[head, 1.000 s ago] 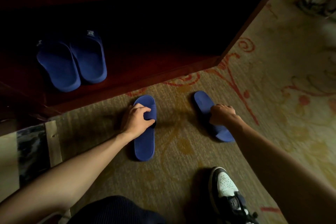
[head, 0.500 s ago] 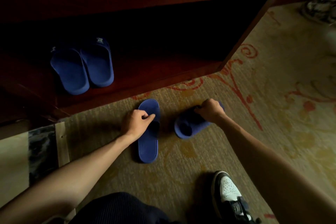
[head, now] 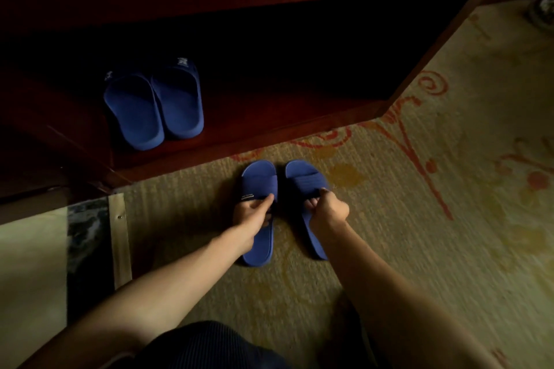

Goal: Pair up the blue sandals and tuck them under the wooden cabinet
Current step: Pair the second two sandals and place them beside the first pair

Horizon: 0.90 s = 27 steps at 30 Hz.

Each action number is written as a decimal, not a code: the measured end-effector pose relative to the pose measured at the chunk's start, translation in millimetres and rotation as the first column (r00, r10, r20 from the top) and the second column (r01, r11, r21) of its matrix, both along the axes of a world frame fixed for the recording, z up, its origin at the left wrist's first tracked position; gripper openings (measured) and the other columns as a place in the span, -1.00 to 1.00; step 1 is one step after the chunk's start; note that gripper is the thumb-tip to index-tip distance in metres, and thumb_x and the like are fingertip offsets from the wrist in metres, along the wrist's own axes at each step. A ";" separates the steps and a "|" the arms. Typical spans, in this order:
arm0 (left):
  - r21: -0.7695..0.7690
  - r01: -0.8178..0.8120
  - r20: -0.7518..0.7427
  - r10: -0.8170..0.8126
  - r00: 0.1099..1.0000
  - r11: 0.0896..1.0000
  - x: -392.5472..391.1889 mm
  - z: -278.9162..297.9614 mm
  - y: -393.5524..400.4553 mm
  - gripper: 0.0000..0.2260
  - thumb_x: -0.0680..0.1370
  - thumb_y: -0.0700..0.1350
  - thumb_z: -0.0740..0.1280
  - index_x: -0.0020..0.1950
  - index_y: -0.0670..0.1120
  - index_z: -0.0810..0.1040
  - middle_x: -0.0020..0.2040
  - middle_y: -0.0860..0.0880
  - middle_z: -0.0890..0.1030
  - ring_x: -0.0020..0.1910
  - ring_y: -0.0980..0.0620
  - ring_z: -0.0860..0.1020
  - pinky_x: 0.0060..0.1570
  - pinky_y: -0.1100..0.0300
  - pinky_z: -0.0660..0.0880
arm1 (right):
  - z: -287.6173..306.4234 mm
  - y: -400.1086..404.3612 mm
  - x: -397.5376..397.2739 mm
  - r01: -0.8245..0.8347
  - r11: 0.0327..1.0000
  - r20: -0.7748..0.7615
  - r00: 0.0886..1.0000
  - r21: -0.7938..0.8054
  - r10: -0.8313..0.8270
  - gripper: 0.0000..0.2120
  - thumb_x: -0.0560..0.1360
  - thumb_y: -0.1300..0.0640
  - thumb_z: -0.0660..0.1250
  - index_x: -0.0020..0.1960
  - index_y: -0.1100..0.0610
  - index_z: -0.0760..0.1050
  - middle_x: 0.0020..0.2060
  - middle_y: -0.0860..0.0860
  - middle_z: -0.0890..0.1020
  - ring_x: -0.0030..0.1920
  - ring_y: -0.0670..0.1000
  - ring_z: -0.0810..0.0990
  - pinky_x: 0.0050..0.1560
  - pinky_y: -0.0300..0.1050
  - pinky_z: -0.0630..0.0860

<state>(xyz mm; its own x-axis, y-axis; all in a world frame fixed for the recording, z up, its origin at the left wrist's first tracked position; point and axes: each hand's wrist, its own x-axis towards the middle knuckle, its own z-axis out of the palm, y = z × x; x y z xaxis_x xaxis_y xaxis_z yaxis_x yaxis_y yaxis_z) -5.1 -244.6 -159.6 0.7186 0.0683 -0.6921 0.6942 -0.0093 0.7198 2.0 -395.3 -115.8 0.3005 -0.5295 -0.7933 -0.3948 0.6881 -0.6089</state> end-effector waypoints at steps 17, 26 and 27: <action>-0.014 -0.049 0.147 0.051 0.988 0.999 -5.4 -6.5 -11.8 -0.92 0.46 -0.08 0.51 -0.08 -0.05 0.74 -0.15 0.03 0.74 -0.21 0.15 0.64 -0.01 0.19 0.58 | -31.3 26.9 -29.0 -0.635 0.682 0.050 0.718 -0.363 0.694 -0.68 0.63 0.14 0.30 -0.30 0.06 0.58 -0.50 -0.16 0.56 -0.42 -0.18 0.47 -0.35 -0.25 0.40; 0.042 -0.043 0.185 0.035 0.982 0.998 -5.4 0.5 -12.3 -0.87 0.48 -0.08 0.49 -0.26 0.10 0.70 -0.25 0.15 0.72 -0.18 0.16 0.68 -0.13 0.29 0.56 | -37.6 36.2 -34.3 -0.624 0.635 0.073 0.685 -0.456 0.725 -0.74 0.63 0.06 0.30 -0.14 0.11 0.67 -0.26 0.04 0.70 -0.21 -0.08 0.59 -0.10 0.04 0.54; 0.048 -0.037 0.199 0.026 0.980 0.998 -4.4 2.8 -11.3 -0.87 0.48 -0.08 0.49 -0.26 0.10 0.70 -0.26 0.16 0.72 -0.19 0.18 0.68 -0.15 0.31 0.55 | -36.5 36.8 -34.6 -0.617 0.629 0.073 0.684 -0.472 0.726 -0.73 0.63 0.06 0.30 -0.17 0.10 0.67 -0.31 -0.01 0.68 -0.24 -0.11 0.57 -0.14 0.00 0.51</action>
<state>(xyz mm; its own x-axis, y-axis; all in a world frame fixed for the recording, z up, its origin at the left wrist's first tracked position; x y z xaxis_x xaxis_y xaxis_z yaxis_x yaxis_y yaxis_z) -9.5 -255.9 -156.8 0.8378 0.1247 -0.5315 0.5386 -0.0299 0.8420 -32.6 -358.6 -152.3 0.8405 -0.3357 -0.4254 -0.4586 -0.0226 -0.8883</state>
